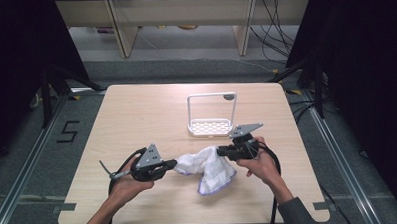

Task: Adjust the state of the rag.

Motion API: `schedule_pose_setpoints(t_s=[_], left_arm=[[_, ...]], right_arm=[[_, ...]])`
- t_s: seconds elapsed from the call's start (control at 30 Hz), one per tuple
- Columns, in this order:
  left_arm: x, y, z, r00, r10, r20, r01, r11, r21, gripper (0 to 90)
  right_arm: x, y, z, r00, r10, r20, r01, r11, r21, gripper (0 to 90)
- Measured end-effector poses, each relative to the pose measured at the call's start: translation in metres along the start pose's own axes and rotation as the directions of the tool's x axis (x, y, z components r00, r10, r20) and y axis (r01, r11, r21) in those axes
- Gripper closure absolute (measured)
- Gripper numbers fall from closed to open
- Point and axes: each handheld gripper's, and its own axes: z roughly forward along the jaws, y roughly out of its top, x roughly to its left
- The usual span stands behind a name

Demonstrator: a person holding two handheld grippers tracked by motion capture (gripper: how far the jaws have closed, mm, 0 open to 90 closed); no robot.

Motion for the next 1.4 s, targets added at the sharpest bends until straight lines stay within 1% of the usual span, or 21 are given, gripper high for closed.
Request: schedule_pose_setpoints(t_s=[0.1, 0.13, 0.17, 0.2, 0.23, 0.33, 0.43, 0.5, 0.53, 0.57, 0.67, 0.8, 0.87, 0.9, 0.97, 1.03, 1.13, 1.17, 1.2, 1.23, 1.4], left_arm=[[0.006, -0.003, 0.010, 0.9999, -0.014, 0.004, 0.014, 0.9995, 0.028, 88.9], [0.009, -0.008, 0.016, 0.9993, -0.037, -0.003, 0.037, 0.9991, 0.019, 88.9], [0.012, -0.010, 0.017, 0.9996, -0.030, 0.003, 0.030, 0.9991, 0.029, 88.9], [0.012, -0.011, 0.018, 0.9987, -0.051, 0.001, 0.051, 0.9985, 0.021, 88.9], [0.014, -0.013, 0.018, 0.9985, -0.053, 0.010, 0.053, 0.9985, 0.016, 88.8], [0.014, -0.014, 0.019, 0.9980, -0.063, -0.002, 0.063, 0.9979, 0.017, 88.8], [0.015, -0.012, 0.016, 0.9989, -0.046, -0.005, 0.046, 0.9985, 0.030, 88.8], [0.013, -0.012, 0.018, 0.9982, -0.060, -0.006, 0.060, 0.9981, 0.011, 88.7], [0.013, -0.012, 0.018, 0.9982, -0.059, -0.005, 0.059, 0.9982, 0.011, 88.6], [0.014, -0.013, 0.018, 0.9984, -0.057, 0.003, 0.057, 0.9983, 0.014, 88.6], [0.014, -0.013, 0.018, 0.9983, -0.058, 0.001, 0.058, 0.9982, 0.013, 88.5], [0.014, -0.013, 0.017, 0.9984, -0.056, -0.004, 0.056, 0.9982, 0.022, 88.5], [0.014, -0.014, 0.019, 0.9981, -0.061, -0.001, 0.061, 0.9981, 0.008, 88.5], [0.014, -0.014, 0.019, 0.9983, -0.058, -0.001, 0.058, 0.9983, 0.011, 88.5], [0.014, -0.014, 0.017, 0.9990, -0.044, -0.001, 0.044, 0.9986, 0.029, 88.6], [0.014, -0.015, 0.015, 0.9983, -0.057, -0.002, 0.057, 0.9982, 0.016, 88.6], [0.014, -0.013, 0.007, 0.9981, -0.061, -0.008, 0.061, 0.9980, 0.014, 88.8], [0.014, -0.013, 0.003, 0.9991, -0.042, -0.007, 0.042, 0.9990, 0.016, 88.8], [0.012, -0.012, -0.001, 0.9986, -0.052, 0.000, 0.052, 0.9986, -0.007, 88.9], [0.010, -0.010, -0.008, 0.9991, -0.043, 0.003, 0.043, 0.9989, -0.018, 88.9], [-0.007, 0.007, -0.052, 0.9988, -0.017, 0.045, 0.021, 0.9959, -0.088, 88.9]], right_arm=[[-0.011, -0.002, 0.013, 0.9937, 0.048, 0.101, -0.051, 0.998, 0.023, 67.9], [-0.010, -0.001, 0.008, 0.9900, 0.022, 0.140, -0.028, 0.999, 0.038, 64.4], [-0.006, 0.000, 0.001, 0.9860, 0.037, 0.162, -0.042, 0.999, 0.027, 61.4], [-0.003, 0.002, -0.009, 0.9843, 0.030, 0.174, -0.034, 0.999, 0.018, 59.4], [0.000, 0.002, -0.018, 0.9828, 0.013, 0.184, -0.009, 1.000, -0.023, 58.1], [0.021, 0.003, -0.048, 0.9894, -0.018, 0.144, 0.026, 0.998, -0.053, 53.1], [0.049, -0.004, -0.059, 0.9926, -0.091, 0.080, 0.095, 0.994, -0.048, 49.7], [0.066, -0.013, -0.064, 0.9899, -0.120, 0.075, 0.122, 0.992, -0.020, 46.6], [0.072, -0.017, -0.065, 0.9884, -0.131, 0.077, 0.132, 0.991, -0.006, 44.9], [0.077, -0.021, -0.066, 0.9916, -0.107, 0.073, 0.107, 0.994, 0.006, 42.6], [0.086, -0.028, -0.062, 0.9939, -0.095, 0.056, 0.095, 0.995, -0.004, 37.1], [0.098, -0.030, -0.046, 0.9919, -0.092, 0.087, 0.091, 0.996, 0.017, 33.0], [0.102, -0.030, -0.033, 0.9862, -0.102, 0.130, 0.095, 0.994, 0.058, 34.0], [0.101, -0.030, -0.028, 0.9806, -0.123, 0.152, 0.110, 0.989, 0.095, 41.2], [0.096, -0.030, -0.018, 0.9699, -0.153, 0.190, 0.133, 0.985, 0.113, 66.1], [0.088, -0.029, -0.020, 0.9663, -0.170, 0.193, 0.150, 0.982, 0.115, 82.6], [0.078, -0.026, -0.037, 0.9725, -0.159, 0.170, 0.149, 0.986, 0.070, 85.5], [0.076, -0.024, -0.045, 0.9747, -0.158, 0.158, 0.153, 0.987, 0.044, 85.8], [0.074, -0.021, -0.054, 0.9781, -0.151, 0.143, 0.150, 0.989, 0.016, 85.8], [0.073, -0.018, -0.065, 0.9863, -0.123, 0.110, 0.125, 0.992, -0.008, 85.8], [0.071, -0.003, -0.119, 0.9961, -0.087, 0.017, 0.088, 0.989, -0.117, 85.8]])
